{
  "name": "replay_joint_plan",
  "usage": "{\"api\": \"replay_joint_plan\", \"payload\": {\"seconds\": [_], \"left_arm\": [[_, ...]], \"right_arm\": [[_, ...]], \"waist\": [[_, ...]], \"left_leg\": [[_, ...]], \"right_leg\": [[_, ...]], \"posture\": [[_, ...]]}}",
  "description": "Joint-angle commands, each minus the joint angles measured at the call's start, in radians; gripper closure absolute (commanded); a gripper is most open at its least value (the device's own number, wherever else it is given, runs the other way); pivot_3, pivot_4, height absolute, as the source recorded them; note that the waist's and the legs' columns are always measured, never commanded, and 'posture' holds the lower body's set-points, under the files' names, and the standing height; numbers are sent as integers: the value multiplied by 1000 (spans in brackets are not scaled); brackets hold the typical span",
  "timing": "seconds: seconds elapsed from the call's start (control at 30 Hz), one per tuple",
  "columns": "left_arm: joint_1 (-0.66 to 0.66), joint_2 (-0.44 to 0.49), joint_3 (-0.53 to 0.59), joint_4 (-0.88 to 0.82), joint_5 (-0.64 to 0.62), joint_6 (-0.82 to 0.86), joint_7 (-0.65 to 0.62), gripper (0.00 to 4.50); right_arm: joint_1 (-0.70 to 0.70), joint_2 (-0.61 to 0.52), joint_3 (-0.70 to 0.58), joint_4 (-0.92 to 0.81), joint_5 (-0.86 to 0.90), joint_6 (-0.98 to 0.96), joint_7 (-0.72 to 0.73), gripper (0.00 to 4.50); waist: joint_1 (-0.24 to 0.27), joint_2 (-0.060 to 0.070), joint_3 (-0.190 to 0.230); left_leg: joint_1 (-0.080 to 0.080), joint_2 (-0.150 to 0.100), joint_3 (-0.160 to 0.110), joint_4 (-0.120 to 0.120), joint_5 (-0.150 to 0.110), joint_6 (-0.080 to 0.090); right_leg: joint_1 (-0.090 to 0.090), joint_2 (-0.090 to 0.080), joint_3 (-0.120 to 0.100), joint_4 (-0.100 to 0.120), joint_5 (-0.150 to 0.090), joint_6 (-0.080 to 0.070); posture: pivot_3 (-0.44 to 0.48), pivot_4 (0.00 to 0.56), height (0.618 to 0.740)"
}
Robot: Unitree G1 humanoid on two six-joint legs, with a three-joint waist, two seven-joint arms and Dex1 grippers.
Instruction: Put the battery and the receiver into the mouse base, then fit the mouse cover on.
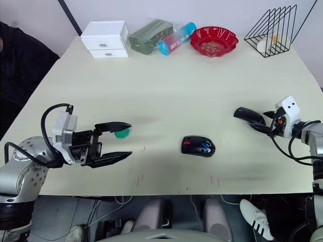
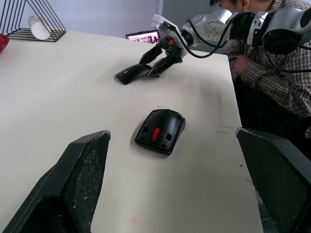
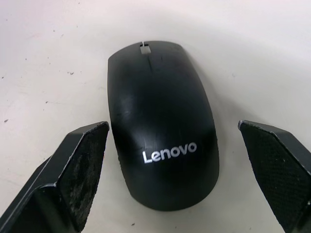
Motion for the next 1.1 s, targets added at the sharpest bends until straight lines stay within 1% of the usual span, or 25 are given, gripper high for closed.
{"api": "replay_joint_plan", "payload": {"seconds": [0.03, 0.23, 0.53, 0.63, 1.07, 1.1], "left_arm": [[-12, 12, 14, -4, 0, -19, -9, 52], [-23, 8, 3, 2, 7, -23, -13, 52], [-28, 7, 0, 7, 16, -26, -21, 52], [-31, 7, 0, 8, 16, -26, -21, 0], [-40, 8, -14, 12, 23, -29, -25, 0], [-41, 8, -15, 12, 23, -29, -25, 0]], "right_arm": [[-11, 0, -12, -11, 5, -20, 7, 13], [-7, -7, -4, -14, -1, -19, 28, 13], [-6, -22, -6, 12, -27, -70, 47, 13], [-7, -20, -6, 14, -28, -78, 47, 834], [-3, -18, -10, 11, -26, -87, 56, 834], [-3, -18, -10, 11, -27, -89, 56, 1366]], "waist": [[0, 0, 0], [0, 0, 0], [0, 0, 0], [-1, 0, 0], [0, 0, 0], [0, 0, 0]], "left_leg": [[0, 0, 0, 0, 0, 0], [0, 0, 0, 0, 0, 0], [0, 0, 0, 0, 0, 0], [0, 0, 1, 0, 0, 0], [0, 0, 3, 0, 0, 0], [0, 0, 3, 0, 0, 0]], "right_leg": [[0, 0, 0, 0, 0, 0], [0, 0, 0, 0, 0, 0], [0, 0, 0, 0, 0, 0], [-1, 0, 1, 0, 0, 0], [-2, 0, 3, 1, 0, 0], [-2, 0, 3, 1, 0, 0]], "posture": [[0, 150, 740], [0, 150, 740], [0, 150, 740], [0, 150, 740], [0, 150, 740], [0, 150, 740]]}}
